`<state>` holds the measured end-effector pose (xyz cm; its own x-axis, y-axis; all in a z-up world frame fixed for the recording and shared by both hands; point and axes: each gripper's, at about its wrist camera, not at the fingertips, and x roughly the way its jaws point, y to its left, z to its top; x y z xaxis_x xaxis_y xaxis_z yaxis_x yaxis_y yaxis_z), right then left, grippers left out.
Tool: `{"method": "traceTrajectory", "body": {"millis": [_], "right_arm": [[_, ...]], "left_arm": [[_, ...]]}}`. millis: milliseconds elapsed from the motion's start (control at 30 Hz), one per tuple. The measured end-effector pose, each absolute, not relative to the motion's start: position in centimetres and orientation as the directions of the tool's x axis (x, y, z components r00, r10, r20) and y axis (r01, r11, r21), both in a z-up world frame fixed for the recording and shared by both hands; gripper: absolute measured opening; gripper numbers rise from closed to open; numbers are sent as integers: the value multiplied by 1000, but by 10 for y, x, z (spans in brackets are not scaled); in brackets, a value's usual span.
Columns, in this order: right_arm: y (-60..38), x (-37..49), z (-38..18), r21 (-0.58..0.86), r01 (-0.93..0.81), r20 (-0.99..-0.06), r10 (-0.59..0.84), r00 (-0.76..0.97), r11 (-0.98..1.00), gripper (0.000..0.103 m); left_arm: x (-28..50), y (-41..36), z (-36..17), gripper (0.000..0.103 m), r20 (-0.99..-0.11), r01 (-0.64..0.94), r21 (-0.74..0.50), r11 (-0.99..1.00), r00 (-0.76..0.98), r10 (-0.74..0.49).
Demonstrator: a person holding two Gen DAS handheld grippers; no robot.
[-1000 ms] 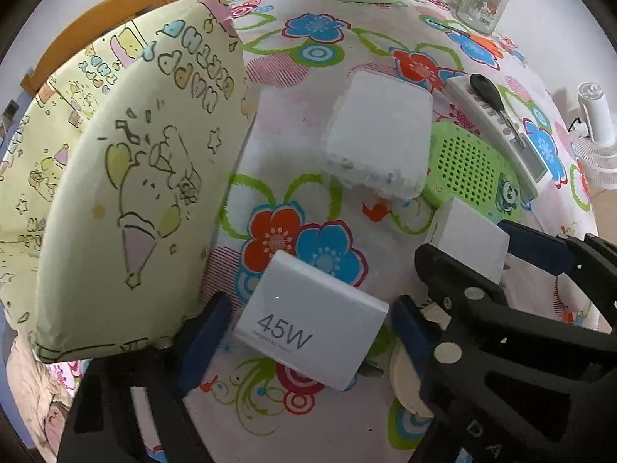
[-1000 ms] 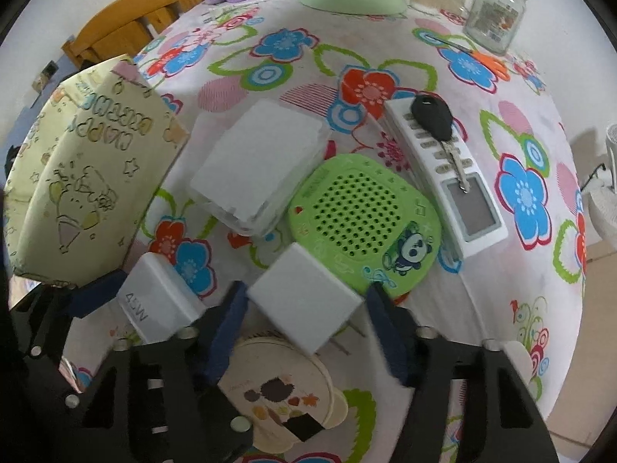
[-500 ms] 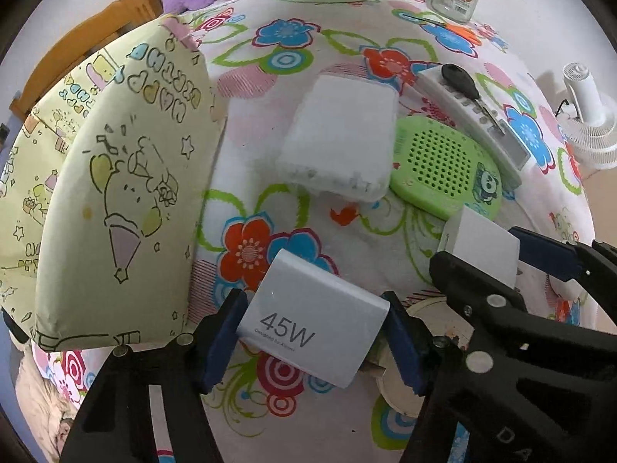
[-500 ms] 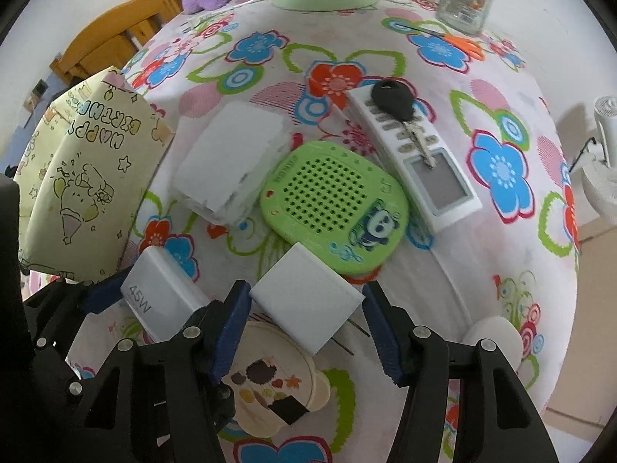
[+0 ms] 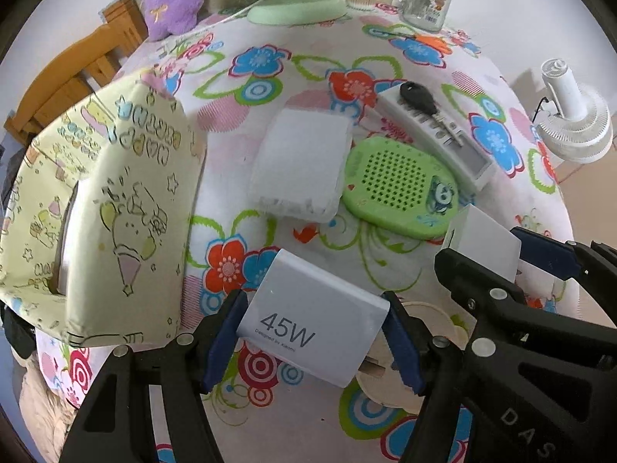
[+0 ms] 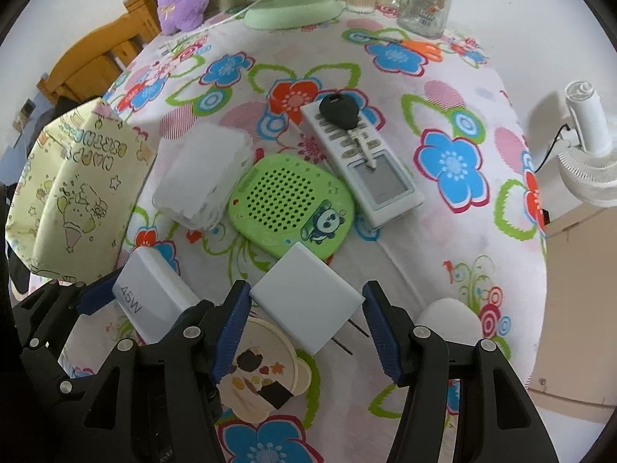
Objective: Organize rigid objects
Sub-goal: 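Lift and carry both chargers toward the fabric storage box with both tools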
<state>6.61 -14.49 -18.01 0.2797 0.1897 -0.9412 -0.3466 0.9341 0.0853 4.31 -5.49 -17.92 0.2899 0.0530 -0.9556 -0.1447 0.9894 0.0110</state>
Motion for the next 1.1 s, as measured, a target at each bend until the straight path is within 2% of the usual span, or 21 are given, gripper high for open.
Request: {"method": "traceTrajectory", "body": {"millis": [1100], "right_arm": [[-164, 61, -83, 104, -275, -878, 218, 426, 956, 63]], "left_arm": [[47, -64, -81, 72, -903, -72, 17, 997, 428, 46]]}}
